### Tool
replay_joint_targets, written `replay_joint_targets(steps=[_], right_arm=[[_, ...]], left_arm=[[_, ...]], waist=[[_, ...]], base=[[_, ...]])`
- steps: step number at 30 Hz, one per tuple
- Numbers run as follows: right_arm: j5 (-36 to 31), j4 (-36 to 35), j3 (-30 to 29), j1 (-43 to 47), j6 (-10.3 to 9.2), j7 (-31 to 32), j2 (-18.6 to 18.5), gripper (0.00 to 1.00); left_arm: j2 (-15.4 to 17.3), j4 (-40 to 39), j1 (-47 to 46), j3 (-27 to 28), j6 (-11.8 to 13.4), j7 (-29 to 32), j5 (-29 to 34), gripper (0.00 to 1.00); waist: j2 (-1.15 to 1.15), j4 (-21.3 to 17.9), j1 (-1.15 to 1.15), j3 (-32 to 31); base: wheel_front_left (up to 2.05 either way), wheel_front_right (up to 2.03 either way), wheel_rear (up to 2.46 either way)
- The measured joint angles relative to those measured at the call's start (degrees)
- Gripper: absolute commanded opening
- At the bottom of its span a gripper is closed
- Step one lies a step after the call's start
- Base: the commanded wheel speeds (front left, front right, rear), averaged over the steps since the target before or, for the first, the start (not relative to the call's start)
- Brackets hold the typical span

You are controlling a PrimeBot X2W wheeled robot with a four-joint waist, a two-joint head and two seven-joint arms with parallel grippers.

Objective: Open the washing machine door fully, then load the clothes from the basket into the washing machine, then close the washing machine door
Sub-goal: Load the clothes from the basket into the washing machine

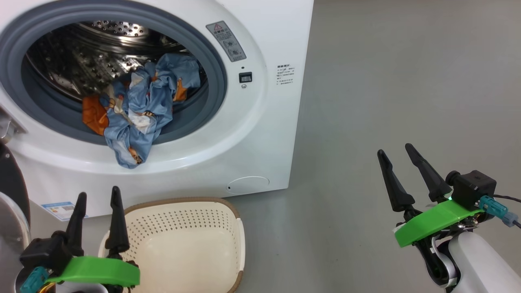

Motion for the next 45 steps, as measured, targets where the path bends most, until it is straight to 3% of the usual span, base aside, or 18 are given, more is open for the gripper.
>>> replay_joint_targets(steps=[16,26,45], right_arm=[[0.0,0.0,0.1,0.0,0.0,0.0,0.0,1.0],[0.0,-0.6,0.1,-0.3,0.0,0.0,0.0,1.0],[0.0,-3.3,-1.1,-5.2,0.0,0.0,-0.2,1.0]], left_arm=[[0.0,0.2,0.0,-0.5,0.6,1.0,-0.8,1.0],[0.2,5.2,-2.5,-1.0,0.5,3.4,-1.9,1.0],[1.9,32.8,-26.3,-0.8,-4.4,2.9,-3.7,1.0]], waist=[[0.0,-0.4,0.0,0.4],[0.0,-0.6,0.0,2.5],[0.0,-3.1,0.0,13.6]], base=[[0.0,0.0,0.0],[0.0,0.0,0.0],[0.0,0.0,0.0]])
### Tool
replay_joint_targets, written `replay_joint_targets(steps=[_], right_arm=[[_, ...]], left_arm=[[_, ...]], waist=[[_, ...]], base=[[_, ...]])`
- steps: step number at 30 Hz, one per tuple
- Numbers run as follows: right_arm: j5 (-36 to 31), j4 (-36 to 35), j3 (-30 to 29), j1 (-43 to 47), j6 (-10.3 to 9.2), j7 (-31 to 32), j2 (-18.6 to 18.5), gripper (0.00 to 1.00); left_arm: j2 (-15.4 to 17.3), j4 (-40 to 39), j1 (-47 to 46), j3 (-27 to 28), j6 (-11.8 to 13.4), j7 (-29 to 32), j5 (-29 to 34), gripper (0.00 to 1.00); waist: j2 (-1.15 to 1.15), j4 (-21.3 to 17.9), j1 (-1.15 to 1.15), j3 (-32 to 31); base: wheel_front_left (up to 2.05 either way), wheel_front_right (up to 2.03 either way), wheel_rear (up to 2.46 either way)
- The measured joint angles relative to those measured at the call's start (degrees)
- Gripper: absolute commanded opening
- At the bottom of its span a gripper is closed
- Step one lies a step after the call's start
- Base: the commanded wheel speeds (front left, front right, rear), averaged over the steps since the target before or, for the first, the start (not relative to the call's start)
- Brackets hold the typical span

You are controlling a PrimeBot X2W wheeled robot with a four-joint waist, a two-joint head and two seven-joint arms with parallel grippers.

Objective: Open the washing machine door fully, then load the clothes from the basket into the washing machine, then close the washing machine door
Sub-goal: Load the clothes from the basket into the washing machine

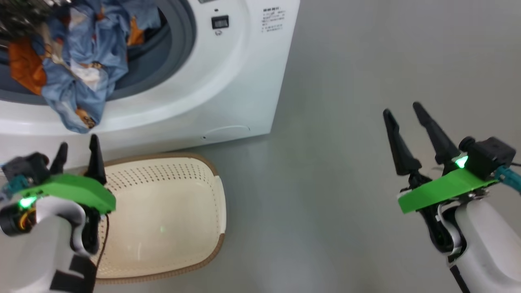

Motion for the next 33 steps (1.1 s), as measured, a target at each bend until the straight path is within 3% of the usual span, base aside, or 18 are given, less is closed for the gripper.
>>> replay_joint_targets(steps=[18,33], right_arm=[[0.0,-1.7,-0.8,-2.3,0.0,0.0,1.5,1.0],[0.0,-1.7,-1.7,-2.9,0.0,0.0,2.0,1.0]], left_arm=[[3.1,19.7,-17.3,1.3,-2.1,-3.5,-0.8,1.0],[4.0,19.2,-20.0,2.2,-0.9,-5.8,0.4,1.0]], waist=[[0.0,-4.6,0.0,9.7],[0.0,-5.4,0.0,11.7]], base=[[0.0,0.0,0.0],[0.0,0.0,0.0]])
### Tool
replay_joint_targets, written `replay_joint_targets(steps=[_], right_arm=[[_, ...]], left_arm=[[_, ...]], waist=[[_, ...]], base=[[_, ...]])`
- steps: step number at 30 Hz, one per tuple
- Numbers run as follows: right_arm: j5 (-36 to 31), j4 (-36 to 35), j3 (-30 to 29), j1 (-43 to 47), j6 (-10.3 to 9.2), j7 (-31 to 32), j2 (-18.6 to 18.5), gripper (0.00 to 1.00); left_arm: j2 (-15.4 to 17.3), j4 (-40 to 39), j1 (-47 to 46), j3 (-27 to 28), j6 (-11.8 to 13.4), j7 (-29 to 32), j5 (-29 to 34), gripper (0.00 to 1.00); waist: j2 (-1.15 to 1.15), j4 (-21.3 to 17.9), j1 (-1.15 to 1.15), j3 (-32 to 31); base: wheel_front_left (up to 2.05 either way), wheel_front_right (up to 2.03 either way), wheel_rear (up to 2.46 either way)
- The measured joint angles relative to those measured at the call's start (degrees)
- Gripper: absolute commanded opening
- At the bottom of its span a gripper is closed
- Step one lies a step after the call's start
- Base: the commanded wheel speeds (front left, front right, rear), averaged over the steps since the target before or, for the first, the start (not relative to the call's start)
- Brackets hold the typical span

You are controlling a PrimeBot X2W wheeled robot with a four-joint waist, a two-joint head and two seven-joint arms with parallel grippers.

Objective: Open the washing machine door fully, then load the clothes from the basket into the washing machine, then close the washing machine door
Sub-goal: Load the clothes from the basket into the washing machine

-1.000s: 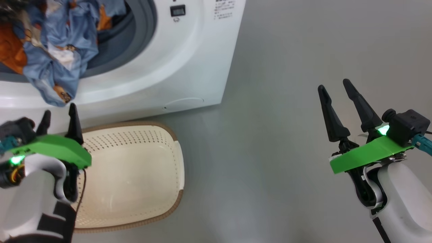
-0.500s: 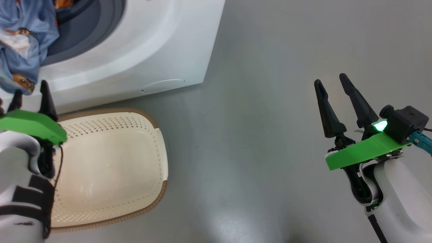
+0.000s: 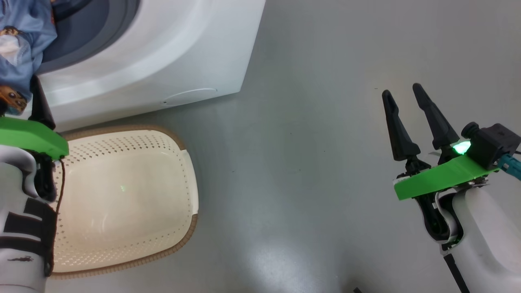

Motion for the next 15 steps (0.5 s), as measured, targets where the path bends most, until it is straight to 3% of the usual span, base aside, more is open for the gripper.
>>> replay_joint_targets(steps=[1,2,3,15], right_arm=[[0.0,0.0,0.0,-0.4,0.0,0.0,0.0,1.0],[0.0,0.0,0.0,-0.6,0.0,0.0,0.0,1.0],[0.0,0.0,0.0,-0.6,0.0,0.0,0.0,1.0],[0.0,0.2,0.1,-0.5,0.0,0.0,0.0,1.0]], left_arm=[[0.0,-0.2,-0.1,0.0,0.2,-0.1,0.3,0.81],[-0.1,-0.2,-0.1,0.0,0.3,-0.1,0.5,0.48],[-0.2,-0.1,-0.1,0.0,0.3,-0.1,0.5,0.01],[-0.5,-4.1,0.2,0.0,-1.6,-0.1,2.1,0.0]], waist=[[0.0,0.1,0.0,0.1],[0.0,0.2,0.0,0.1],[0.0,0.3,0.0,0.1],[0.0,1.4,0.0,-1.3]], base=[[0.0,0.0,0.0],[0.0,0.0,0.0],[0.0,0.0,0.0],[0.0,0.0,0.0]])
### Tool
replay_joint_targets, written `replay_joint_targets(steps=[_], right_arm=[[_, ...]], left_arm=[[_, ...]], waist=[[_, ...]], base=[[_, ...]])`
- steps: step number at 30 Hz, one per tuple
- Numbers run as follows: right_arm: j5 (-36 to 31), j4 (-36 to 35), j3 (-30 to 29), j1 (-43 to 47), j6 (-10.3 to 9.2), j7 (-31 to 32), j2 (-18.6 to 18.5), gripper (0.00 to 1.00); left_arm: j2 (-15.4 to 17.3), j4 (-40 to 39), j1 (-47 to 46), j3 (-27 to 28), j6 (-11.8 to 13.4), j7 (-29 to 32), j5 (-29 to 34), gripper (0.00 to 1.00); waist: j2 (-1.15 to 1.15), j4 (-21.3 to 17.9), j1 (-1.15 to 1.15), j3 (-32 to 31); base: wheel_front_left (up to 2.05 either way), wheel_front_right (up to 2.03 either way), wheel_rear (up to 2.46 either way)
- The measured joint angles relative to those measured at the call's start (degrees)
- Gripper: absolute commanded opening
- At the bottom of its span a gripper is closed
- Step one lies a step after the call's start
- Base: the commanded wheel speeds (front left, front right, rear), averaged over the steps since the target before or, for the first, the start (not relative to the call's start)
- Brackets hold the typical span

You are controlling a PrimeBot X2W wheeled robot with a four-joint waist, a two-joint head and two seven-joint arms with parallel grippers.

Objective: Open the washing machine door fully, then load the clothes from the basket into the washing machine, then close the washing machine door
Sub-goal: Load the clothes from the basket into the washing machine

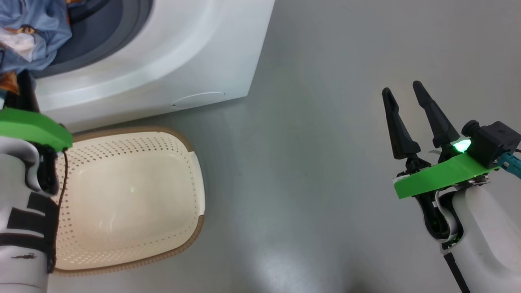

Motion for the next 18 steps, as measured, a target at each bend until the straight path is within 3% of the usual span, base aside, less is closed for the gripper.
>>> replay_joint_targets(steps=[8,18], right_arm=[[0.0,-0.1,0.1,0.0,0.0,0.0,0.3,1.0],[0.3,-0.9,0.9,-2.1,0.0,0.0,2.9,1.0]], left_arm=[[0.3,-4.0,-1.3,-1.6,-1.4,1.2,0.5,0.0],[6.1,-3.1,-16.0,-4.8,-2.0,13.7,3.4,0.0]], waist=[[0.0,0.7,0.0,0.6],[0.0,-1.9,0.0,5.2]], base=[[0.0,0.0,0.0],[0.0,0.0,0.0]])
